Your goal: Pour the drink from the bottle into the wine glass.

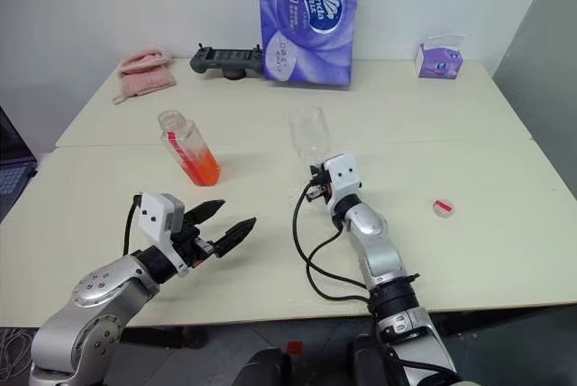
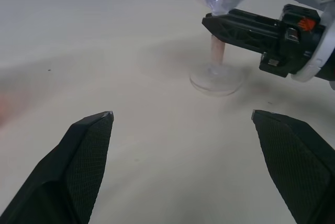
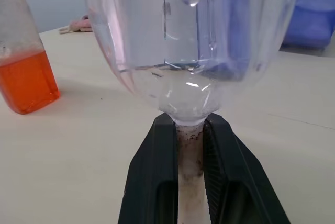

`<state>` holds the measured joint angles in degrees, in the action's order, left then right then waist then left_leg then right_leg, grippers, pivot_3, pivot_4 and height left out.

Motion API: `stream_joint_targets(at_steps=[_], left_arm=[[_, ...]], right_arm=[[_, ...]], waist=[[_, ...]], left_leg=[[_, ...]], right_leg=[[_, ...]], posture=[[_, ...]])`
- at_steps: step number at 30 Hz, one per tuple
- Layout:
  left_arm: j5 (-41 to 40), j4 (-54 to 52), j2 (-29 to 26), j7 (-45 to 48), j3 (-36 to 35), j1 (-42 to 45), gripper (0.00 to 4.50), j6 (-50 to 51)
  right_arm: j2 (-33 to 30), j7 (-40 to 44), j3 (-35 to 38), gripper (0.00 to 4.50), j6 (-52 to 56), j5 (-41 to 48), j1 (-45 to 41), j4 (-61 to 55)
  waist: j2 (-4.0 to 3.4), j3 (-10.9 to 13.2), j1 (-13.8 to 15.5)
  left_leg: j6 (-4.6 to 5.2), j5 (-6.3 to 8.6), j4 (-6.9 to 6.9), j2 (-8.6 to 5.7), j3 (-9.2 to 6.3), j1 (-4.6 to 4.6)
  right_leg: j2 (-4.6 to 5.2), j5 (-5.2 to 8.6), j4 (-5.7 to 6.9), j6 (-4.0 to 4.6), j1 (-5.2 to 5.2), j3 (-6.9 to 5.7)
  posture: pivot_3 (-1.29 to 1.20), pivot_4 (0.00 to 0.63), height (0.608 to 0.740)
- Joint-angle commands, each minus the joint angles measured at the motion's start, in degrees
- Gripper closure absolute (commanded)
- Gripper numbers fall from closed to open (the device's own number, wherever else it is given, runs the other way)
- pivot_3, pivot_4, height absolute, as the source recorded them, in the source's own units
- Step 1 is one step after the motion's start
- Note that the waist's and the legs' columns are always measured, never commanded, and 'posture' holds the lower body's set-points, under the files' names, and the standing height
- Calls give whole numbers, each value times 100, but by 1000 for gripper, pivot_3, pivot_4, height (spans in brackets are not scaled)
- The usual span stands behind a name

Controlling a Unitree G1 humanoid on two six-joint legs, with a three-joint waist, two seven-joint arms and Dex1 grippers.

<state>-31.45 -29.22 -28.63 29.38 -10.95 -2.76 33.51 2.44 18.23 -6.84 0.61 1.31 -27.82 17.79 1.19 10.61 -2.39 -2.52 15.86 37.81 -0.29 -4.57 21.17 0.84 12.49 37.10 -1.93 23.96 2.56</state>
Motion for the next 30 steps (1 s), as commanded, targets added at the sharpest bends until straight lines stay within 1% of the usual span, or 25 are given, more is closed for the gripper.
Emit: stream_joint_targets(at_steps=[1, 4, 10, 12, 14, 17, 21, 22, 26, 30], left_arm=[[2, -164, -45, -2, -59, -1, 0, -83], [28, -142, -72, 27, -39, -19, 0, -91], [81, -35, -81, 38, -16, 46, 0, -113], [101, 15, -94, 47, -29, 80, 0, -123], [112, 46, -95, 47, -51, 100, 0, -131], [143, 99, -84, 35, -82, 103, 0, -160], [232, 215, -29, -37, -104, 77, 0, -258], [274, 270, -4, -72, -110, 71, 0, -308], [452, 534, 216, -238, -224, 30, 0, -725], [738, 732, 485, -612, -423, 93, 0, -1238]], right_arm=[[-138, 321, -157, 4177, 251, 80, 380, -30], [-181, 397, -158, 4178, 402, 146, 534, -151], [-166, 372, -246, 4178, 654, 129, 495, -73], [-140, 346, -236, 3480, 705, 130, 413, -15], [-141, 347, -225, 2876, 750, 150, 355, 7], [-180, 373, -216, 1791, 804, 168, 325, 9], [-352, 516, -306, 281, 981, 146, 421, -231], [-410, 567, -334, 22, 1044, 152, 455, -344], [-866, 922, -375, 22, 1518, 263, 656, -1099], [-1604, 1432, -260, 22, 1835, 426, 946, -1882]], waist=[[0, -1, -1], [0, -4, -3], [2, -9, 0], [4, -11, -1], [2, -9, 0], [1, -8, 0], [0, -8, -2], [1, -8, -1], [0, -7, 6], [3, -5, 50]], left_leg=[[0, 0, -1, 0, 1, -6], [1, 2, -5, 1, 0, -35], [0, 2, -5, 0, -4, -37], [0, 3, -5, 1, -5, -38], [0, 2, -5, 2, -6, -37], [0, 3, -5, 0, -1, -32], [0, 3, -5, 1, -4, -32], [0, 3, -5, 0, -3, -32], [0, 3, -5, 0, -4, -30], [0, 3, -4, -5, -4, -25]], right_leg=[[0, 2, 0, 1, -4, 0], [0, 27, -3, -14, -34, -1], [0, 31, -5, -13, -39, -3], [0, 31, -5, -13, -39, -4], [-2, 31, -5, -13, -39, -5], [-1, 31, -6, -13, -34, 1], [-1, 32, -6, -13, -34, -2], [-1, 32, -7, -13, -34, -1], [0, 32, -8, -14, -34, -2], [6, 32, -13, -15, -34, -2]], posture=[[0, 150, 740], [0, 150, 740], [0, 150, 740], [0, 150, 740], [0, 150, 740], [0, 150, 740], [0, 150, 740], [0, 150, 740], [0, 150, 740], [0, 150, 740]])
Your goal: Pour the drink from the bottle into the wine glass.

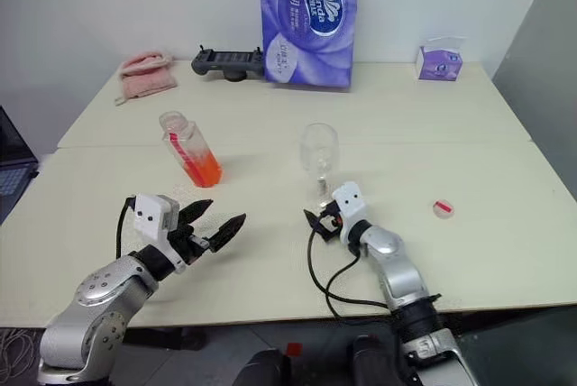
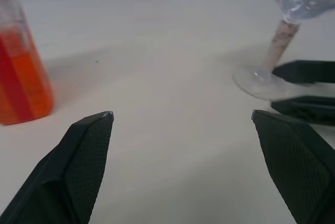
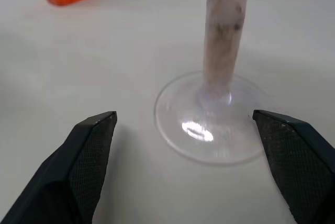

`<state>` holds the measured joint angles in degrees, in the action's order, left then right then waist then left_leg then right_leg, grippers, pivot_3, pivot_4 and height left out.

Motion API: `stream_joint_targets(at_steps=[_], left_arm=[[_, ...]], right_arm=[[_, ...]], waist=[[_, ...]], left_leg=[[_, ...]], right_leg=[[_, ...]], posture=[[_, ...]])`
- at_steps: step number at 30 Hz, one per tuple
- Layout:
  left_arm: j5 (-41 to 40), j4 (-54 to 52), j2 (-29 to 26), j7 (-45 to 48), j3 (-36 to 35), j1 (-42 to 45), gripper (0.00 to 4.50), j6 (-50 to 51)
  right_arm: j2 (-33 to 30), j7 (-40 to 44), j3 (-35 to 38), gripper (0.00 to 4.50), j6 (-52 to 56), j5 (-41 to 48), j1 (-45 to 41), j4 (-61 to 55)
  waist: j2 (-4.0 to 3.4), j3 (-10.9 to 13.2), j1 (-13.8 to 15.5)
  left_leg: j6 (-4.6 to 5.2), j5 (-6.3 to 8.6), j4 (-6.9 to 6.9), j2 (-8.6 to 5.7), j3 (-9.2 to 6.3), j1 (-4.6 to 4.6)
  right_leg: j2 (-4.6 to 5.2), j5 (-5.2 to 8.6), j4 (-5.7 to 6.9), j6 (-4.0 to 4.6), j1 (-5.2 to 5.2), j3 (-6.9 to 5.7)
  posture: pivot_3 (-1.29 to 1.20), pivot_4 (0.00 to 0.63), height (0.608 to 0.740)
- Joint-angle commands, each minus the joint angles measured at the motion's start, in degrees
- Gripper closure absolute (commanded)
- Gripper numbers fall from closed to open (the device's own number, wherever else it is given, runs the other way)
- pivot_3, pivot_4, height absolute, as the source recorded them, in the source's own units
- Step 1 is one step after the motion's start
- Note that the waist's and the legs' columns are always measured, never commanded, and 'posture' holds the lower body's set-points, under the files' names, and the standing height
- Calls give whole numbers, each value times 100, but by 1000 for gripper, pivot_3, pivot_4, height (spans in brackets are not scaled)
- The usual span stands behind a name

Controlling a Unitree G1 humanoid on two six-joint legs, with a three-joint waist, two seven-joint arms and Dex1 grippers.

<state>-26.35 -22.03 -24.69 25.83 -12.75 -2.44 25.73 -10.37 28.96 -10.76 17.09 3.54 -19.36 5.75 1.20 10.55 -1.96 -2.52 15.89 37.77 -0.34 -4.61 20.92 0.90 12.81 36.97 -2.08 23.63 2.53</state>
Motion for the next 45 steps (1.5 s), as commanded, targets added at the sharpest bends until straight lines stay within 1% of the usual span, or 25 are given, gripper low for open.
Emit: stream_joint_targets(at_steps=[1, 4, 8, 10, 12, 14, 18, 21, 24, 29, 33, 39, 45], left_arm=[[315, 74, 139, -338, -265, 84, 0, -576], [583, 368, 249, -636, -381, 262, 0, -938], [805, 747, 222, -804, -409, 624, 0, -1186], [809, 933, 191, -846, -451, 893, 0, -1197], [884, 1096, 117, -830, -435, 1108, 0, -1257], [955, 1199, 66, -822, -390, 1239, 0, -1231], [1005, 1240, 58, -850, -355, 1401, 0, -1168], [1053, 1302, 45, -907, -363, 1512, 0, -1131], [1119, 1507, 3, -925, -318, 1766, 0, -1125], [1258, 1989, -30, -1053, -267, 2429, 0, -1001], [1271, 2293, 1, -1059, -257, 2752, 0, -973], [1516, 3335, 9, -984, -71, 3322, 0, -1354], [1586, 4053, 5, -845, -37, 3662, 0, -1867]], right_arm=[[-450, 458, 178, 22, 265, 279, 136, -835], [-1059, 884, 606, 22, 824, 781, 92, -1553], [-2327, 2011, 1330, 22, 1917, 1996, -193, -2359], [-2927, 2422, 1784, 22, 2563, 2769, -733, -2546], [-3302, 2686, 2128, 22, 2979, 3426, -1299, -2599], [-3536, 2703, 2180, 22, 3174, 3562, -1786, -2435], [-3806, 2823, 2186, 22, 3330, 3773, -2394, -2121], [-3988, 3019, 2002, 22, 3263, 3701, -2588, -2024], [-4020, 3171, 1767, 22, 3075, 3562, -2720, -1932], [-3971, 3172, 1566, 22, 2980, 3448, -2743, -1802], [-3985, 3166, 1520, 22, 2921, 3383, -2683, -1719], [-4031, 3195, 1526, 22, 2936, 3361, -2599, -1769], [-4014, 3156, 1547, 22, 2979, 3367, -2554, -1793]], waist=[[0, 1, 9], [-1, 3, 14], [0, 10, 30], [-1, 17, 30], [0, 18, 19], [2, 18, 5], [8, 17, 14], [9, 19, 30], [9, 19, 29], [10, 20, 30], [10, 20, 31], [11, 21, 33], [11, 21, 34]], left_leg=[[0, 0, 1, 0, 0, 0], [0, 0, 2, 0, 2, 0], [1, 0, 5, -4, -1, 4], [1, 1, 6, -6, 0, 3], [2, 1, 6, -6, -1, 3], [3, 2, 2, 0, 0, 2], [12, 7, 0, 2, 0, 4], [11, 6, 5, -6, 1, 10], [11, 6, 9, -9, 4, 11], [11, 6, 8, -10, 3, 13], [11, 6, 8, -11, 4, 14], [11, 6, 8, -10, 2, 14], [10, 6, 7, -10, 2, 23]], right_leg=[[0, 0, -1, 0, 0, -1], [0, 0, 0, -1, 0, 0], [1, 1, -5, -5, -4, -3], [4, 1, -7, -6, -7, -5], [3, 1, -5, -6, -6, -7], [-3, 2, -4, -6, -4, -8], [-5, 2, -10, -6, -5, -7], [9, 2, -11, -8, -4, -6], [17, 2, -11, -13, -5, -7], [15, 2, -11, -13, -2, -11], [17, 1, -11, -14, -2, -9], [15, 1, -7, -14, 1, -12], [17, -1, -8, -12, 10, -12]], posture=[[0, 150, 740], [0, 150, 740], [0, 150, 740], [0, 150, 740], [0, 150, 740], [0, 150, 740], [0, 150, 740], [0, 150, 740], [0, 150, 740], [0, 150, 740], [0, 150, 740], [0, 150, 740], [0, 150, 740]])
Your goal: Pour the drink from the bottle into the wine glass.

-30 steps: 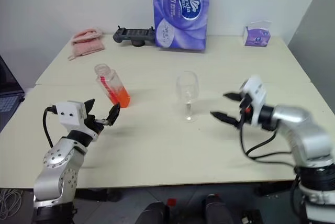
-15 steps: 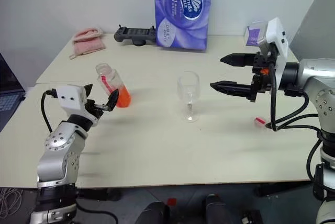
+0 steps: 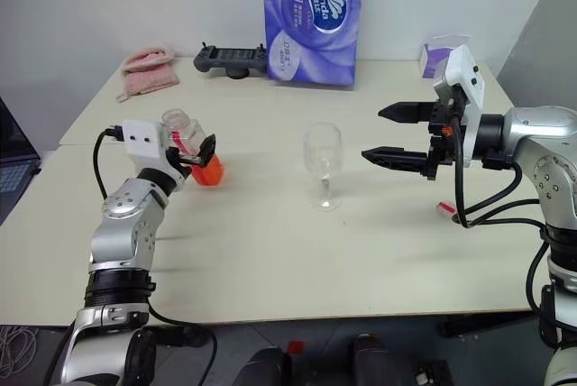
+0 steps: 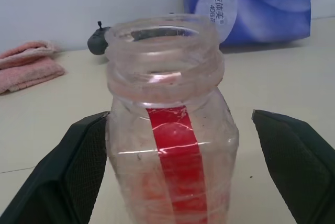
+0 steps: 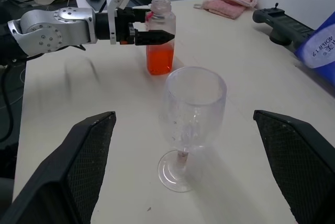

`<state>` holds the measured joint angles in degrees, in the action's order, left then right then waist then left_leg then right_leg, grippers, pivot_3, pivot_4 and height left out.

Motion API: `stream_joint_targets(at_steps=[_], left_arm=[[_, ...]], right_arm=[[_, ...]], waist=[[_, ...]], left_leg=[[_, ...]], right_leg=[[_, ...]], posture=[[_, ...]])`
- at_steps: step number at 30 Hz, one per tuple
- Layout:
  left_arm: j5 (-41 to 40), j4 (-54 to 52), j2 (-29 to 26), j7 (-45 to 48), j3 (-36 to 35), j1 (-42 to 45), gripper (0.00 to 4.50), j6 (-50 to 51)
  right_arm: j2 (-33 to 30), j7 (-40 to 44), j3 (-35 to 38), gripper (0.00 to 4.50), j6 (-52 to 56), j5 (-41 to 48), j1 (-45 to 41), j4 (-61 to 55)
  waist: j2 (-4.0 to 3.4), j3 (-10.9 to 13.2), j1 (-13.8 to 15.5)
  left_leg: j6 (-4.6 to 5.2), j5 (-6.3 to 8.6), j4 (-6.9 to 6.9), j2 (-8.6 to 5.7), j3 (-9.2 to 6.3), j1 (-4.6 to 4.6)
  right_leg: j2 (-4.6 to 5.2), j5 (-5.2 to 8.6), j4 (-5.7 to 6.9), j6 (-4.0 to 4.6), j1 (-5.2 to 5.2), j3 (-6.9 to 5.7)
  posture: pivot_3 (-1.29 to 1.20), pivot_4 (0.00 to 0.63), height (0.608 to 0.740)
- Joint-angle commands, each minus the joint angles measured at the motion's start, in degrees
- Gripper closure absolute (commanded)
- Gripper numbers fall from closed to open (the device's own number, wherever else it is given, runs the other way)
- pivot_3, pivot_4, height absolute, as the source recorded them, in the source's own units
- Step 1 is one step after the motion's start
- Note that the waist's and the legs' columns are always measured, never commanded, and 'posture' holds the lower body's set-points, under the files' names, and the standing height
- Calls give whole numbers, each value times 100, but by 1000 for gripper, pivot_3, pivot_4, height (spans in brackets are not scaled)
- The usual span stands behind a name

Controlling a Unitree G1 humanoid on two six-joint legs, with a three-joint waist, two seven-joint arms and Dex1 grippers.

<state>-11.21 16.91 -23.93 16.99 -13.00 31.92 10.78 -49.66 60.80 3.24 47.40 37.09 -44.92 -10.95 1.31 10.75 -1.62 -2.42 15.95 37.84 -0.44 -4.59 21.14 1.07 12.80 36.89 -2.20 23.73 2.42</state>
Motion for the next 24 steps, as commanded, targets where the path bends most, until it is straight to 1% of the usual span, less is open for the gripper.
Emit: stream_joint_targets(at_steps=[1, 4, 7, 12, 14, 15, 18, 21, 24], left_arm=[[78, 275, -73, 39, -29, 269, 0, -457], [102, 477, -86, 78, -16, 342, 0, -647], [86, 545, -61, 137, -11, 353, 555, -762], [94, 629, -82, 212, -12, 349, 2181, -841], [102, 741, -140, 290, -14, 438, 2692, -918], [103, 785, -163, 325, -19, 474, 2767, -951], [-18, 682, -276, 601, -20, 834, 2770, -968], [85, 213, -434, 1309, 473, 1167, 2774, -909], [107, -230, -523, 1920, 922, 1508, 2775, -813]], right_arm=[[-68, -43, 147, 22, -44, 19, 23, -123], [-15, -105, 121, 22, -47, 5, 100, -130], [24, -166, 109, 0, -52, 9, 123, -138], [63, -351, 213, 0, -47, 34, 111, -219], [51, -470, 296, 0, -9, 64, 160, -293], [45, -519, 323, 0, 13, 81, 188, -333], [44, -892, 654, 0, 208, 219, 579, -756], [199, -1407, 1061, 0, 496, 493, 1110, -1381], [266, -1636, 1368, 0, 792, 977, 1815, -2150]], waist=[[0, 0, 1], [0, 0, 1], [0, 0, 1], [0, 0, 4], [0, 0, 3], [0, 0, 4], [1, 0, 9], [5, 3, 25], [5, 3, 92]], left_leg=[[0, 0, 0, 0, 0, 4], [0, 0, 1, 0, -1, 10], [-1, -1, 7, 0, 1, 36], [-1, -1, 10, 1, -9, 57], [-1, -1, 10, 0, -8, 60], [-1, -1, 10, -1, -8, 60], [-1, -1, 13, -2, -12, 63], [-1, -1, 12, -2, -19, 75], [-1, -1, 12, -2, -20, 80]], right_leg=[[0, -1, 1, 2, 3, 0], [1, -6, 1, 9, 9, 0], [2, -18, 8, 22, 37, 2], [6, -24, 7, 18, 50, -3], [8, -27, 5, 14, 50, -2], [8, -27, 5, 14, 51, -1], [6, -27, 5, 13, 51, -7], [5, -27, 6, 13, 56, -13], [9, -28, 3, 11, 57, -11]], posture=[[0, 150, 740], [0, 150, 740], [0, 150, 740], [0, 150, 740], [0, 150, 740], [0, 150, 740], [0, 150, 740], [0, 150, 740], [0, 150, 740]])
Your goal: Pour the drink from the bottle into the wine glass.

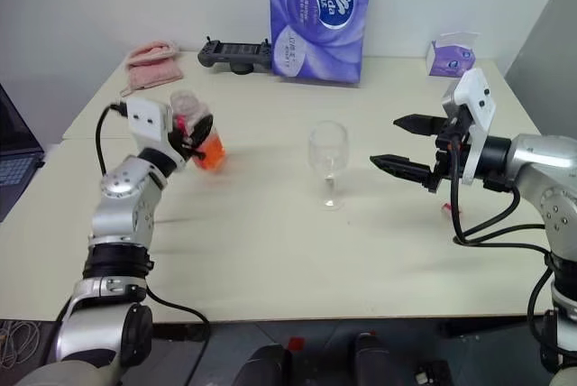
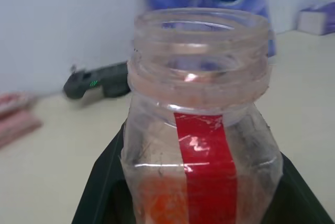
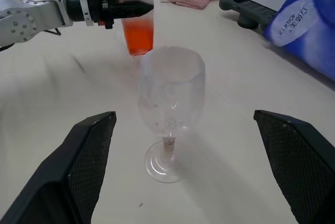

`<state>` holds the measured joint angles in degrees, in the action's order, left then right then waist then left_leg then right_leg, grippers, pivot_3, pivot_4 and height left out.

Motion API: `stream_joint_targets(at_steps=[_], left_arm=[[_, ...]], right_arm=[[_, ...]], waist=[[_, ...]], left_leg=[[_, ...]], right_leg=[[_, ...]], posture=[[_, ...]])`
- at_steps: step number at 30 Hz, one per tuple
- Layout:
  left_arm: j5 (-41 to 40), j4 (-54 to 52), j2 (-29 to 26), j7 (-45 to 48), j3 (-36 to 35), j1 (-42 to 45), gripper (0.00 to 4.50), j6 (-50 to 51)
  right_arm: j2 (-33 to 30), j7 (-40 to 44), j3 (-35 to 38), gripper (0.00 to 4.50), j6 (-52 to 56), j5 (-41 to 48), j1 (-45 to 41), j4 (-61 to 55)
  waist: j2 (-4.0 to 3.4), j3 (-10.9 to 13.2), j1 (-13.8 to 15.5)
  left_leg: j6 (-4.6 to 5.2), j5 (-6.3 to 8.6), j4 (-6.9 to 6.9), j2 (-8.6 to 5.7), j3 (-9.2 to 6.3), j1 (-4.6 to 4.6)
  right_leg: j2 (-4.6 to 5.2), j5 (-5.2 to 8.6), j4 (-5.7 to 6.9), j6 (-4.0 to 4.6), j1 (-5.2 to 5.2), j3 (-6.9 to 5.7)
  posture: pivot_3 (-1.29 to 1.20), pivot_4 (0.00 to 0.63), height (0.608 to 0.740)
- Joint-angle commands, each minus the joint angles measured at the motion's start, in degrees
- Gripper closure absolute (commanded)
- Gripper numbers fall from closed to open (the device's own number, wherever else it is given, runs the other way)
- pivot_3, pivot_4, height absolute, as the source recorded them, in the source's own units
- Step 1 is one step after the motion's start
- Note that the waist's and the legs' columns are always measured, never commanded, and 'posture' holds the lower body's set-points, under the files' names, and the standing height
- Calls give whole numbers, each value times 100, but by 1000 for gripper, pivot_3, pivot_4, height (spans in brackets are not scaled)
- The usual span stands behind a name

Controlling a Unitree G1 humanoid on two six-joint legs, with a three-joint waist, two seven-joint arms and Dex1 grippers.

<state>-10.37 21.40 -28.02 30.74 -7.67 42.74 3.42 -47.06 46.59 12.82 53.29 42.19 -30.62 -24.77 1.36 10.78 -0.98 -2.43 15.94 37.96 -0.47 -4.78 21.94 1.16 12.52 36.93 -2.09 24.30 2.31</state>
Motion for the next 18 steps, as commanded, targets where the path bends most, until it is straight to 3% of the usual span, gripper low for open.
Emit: stream_joint_targets(at_steps=[1, 8, 18], left_arm=[[90, -744, -147, 704, 529, 533, 2775, -107], [653, -444, -7, 1183, 1290, 1299, 2776, -671], [1604, -157, -70, 1129, 1801, 1354, 2784, -1805]], right_arm=[[17, -311, 452, 0, 251, 539, 531, -940], [50, -918, 245, 0, 346, 731, 472, -1212], [206, -1540, -50, 0, 416, 697, -4, -1106]], waist=[[0, 0, 49], [0, 0, 35], [0, 0, -53]], left_leg=[[0, 0, -1, -1, -1, 2], [2, -2, 5, -3, 21, -14], [4, -2, 4, 0, 15, -9]], right_leg=[[4, 0, -1, -2, 0, 0], [-13, 14, -1, -29, -2, 14], [-17, -3, 4, -2, 0, 14]], posture=[[0, 150, 740], [0, 150, 740], [0, 150, 740]])
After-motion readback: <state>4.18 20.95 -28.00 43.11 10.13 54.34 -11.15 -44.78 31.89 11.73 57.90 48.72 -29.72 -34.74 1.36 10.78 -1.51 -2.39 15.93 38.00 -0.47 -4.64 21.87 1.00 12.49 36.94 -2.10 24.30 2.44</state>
